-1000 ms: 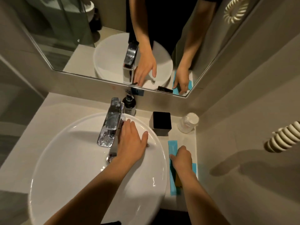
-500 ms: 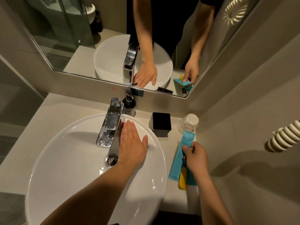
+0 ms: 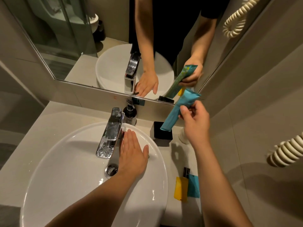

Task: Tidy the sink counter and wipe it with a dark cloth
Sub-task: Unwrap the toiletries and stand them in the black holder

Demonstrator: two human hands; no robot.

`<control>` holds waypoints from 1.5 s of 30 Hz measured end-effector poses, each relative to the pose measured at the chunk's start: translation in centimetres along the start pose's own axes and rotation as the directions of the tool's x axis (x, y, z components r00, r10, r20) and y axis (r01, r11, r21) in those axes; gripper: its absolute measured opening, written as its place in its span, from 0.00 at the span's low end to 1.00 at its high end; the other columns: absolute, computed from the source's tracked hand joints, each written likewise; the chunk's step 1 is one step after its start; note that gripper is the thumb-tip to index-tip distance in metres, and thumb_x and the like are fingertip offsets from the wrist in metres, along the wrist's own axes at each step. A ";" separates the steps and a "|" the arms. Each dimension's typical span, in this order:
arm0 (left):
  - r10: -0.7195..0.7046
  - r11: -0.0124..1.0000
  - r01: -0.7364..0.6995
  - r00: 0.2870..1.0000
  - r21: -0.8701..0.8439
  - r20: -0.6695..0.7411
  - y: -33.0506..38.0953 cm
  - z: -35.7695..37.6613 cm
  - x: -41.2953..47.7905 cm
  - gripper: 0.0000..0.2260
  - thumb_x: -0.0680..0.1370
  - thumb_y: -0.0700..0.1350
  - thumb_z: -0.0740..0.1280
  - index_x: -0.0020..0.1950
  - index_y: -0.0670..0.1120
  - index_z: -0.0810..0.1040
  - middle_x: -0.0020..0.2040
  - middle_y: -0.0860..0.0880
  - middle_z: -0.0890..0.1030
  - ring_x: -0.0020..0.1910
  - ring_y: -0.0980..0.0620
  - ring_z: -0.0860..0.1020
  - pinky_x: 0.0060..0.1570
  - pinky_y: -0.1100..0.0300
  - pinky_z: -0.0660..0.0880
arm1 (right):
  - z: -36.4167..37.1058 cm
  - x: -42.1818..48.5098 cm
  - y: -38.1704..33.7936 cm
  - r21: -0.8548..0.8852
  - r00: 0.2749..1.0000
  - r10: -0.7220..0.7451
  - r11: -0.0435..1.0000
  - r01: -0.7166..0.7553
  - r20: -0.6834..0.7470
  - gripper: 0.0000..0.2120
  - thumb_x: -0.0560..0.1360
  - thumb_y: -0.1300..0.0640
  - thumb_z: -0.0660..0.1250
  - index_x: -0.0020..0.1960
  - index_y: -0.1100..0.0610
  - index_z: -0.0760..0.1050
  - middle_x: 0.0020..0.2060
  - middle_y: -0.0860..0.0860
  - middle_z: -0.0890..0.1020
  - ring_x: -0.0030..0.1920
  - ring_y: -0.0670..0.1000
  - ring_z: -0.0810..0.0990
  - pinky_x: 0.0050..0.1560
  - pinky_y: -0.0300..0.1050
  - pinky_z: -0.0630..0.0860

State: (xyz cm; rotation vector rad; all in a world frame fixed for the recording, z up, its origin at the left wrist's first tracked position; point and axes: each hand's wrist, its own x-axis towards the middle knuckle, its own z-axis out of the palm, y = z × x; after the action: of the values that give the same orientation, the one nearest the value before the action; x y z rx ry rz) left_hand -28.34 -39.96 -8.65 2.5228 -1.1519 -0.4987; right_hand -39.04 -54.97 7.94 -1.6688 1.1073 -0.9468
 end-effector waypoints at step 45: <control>0.002 0.999 -0.002 1.000 0.053 -0.001 0.2 0.3 -0.2 0.35 0.83 0.62 0.46 0.82 0.42 0.39 0.84 0.43 0.42 0.83 0.45 0.40 0.80 0.47 0.42 | -4.5 -8.4 16.0 -0.516 0.819 0.555 0.663 -0.542 -0.147 0.18 0.81 0.54 0.67 0.67 0.61 0.74 0.60 0.58 0.81 0.59 0.60 0.81 0.60 0.57 0.80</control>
State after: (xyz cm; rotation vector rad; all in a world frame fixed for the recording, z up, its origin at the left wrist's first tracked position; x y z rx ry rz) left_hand -28.74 -39.93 -8.83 2.5662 -1.1820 -0.4725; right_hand -49.99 -51.41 -6.78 -1.5857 1.8538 -0.2120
